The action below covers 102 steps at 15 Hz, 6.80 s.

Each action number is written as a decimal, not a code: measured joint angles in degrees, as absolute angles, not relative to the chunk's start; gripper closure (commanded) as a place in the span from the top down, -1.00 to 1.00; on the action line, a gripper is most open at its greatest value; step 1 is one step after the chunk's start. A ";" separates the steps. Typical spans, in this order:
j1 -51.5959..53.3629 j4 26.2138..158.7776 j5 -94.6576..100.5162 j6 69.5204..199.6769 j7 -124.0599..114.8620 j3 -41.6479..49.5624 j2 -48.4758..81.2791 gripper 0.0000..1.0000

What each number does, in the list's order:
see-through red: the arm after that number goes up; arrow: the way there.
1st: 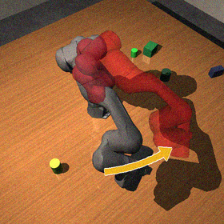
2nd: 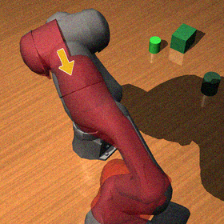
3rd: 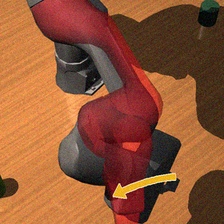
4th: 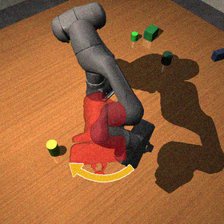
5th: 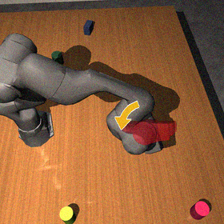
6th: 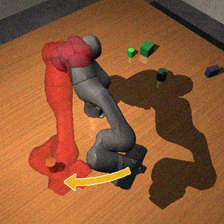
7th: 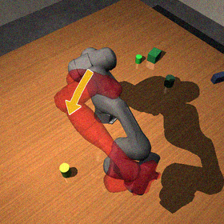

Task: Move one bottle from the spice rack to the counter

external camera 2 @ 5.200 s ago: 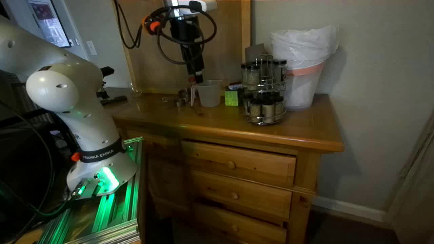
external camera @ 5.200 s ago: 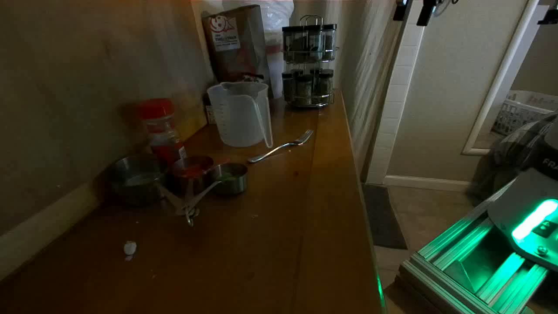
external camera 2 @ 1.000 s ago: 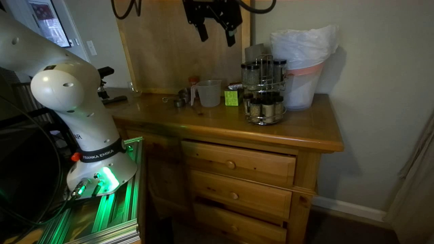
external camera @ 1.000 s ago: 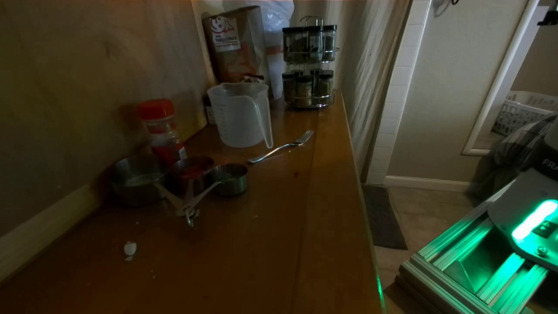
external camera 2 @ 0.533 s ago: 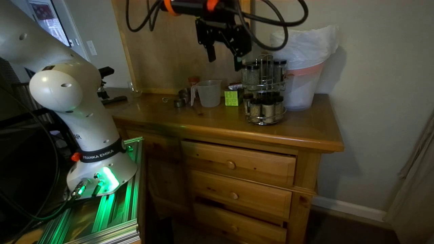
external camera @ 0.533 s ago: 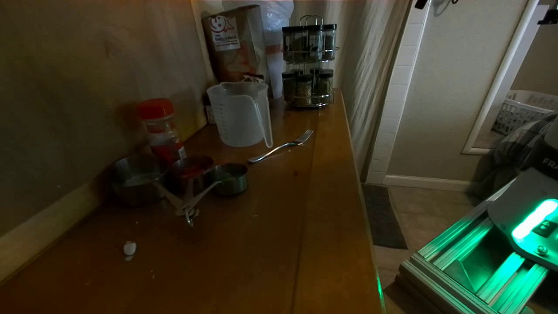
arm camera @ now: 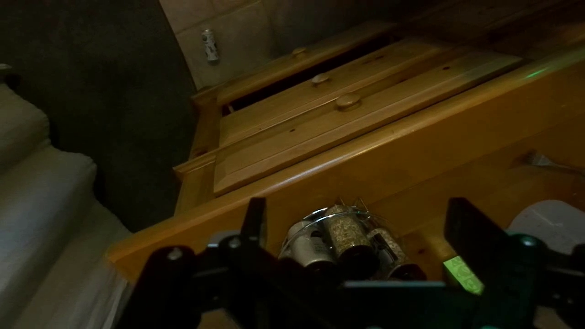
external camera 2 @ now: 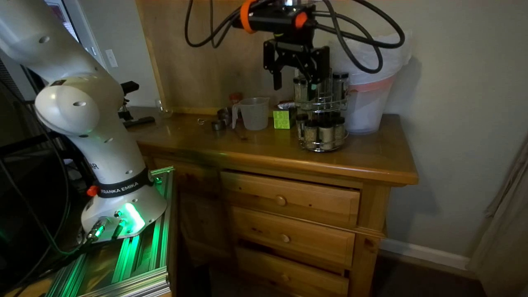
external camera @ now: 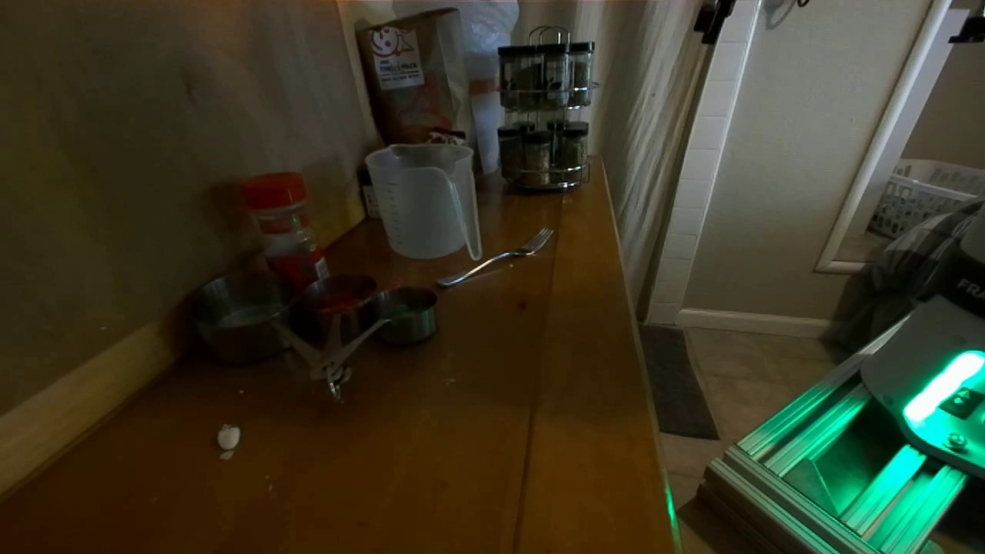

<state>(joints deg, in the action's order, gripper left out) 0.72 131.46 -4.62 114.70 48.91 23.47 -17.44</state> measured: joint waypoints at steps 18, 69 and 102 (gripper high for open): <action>0.28 133.75 -11.18 126.56 53.88 16.15 -18.42 1.00; -1.01 129.36 -38.29 128.86 88.46 11.07 -5.58 0.22; -2.24 129.50 -37.18 128.44 90.13 8.33 -10.88 -0.51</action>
<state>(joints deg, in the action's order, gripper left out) -2.24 129.50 -37.18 128.44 90.13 8.33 -10.88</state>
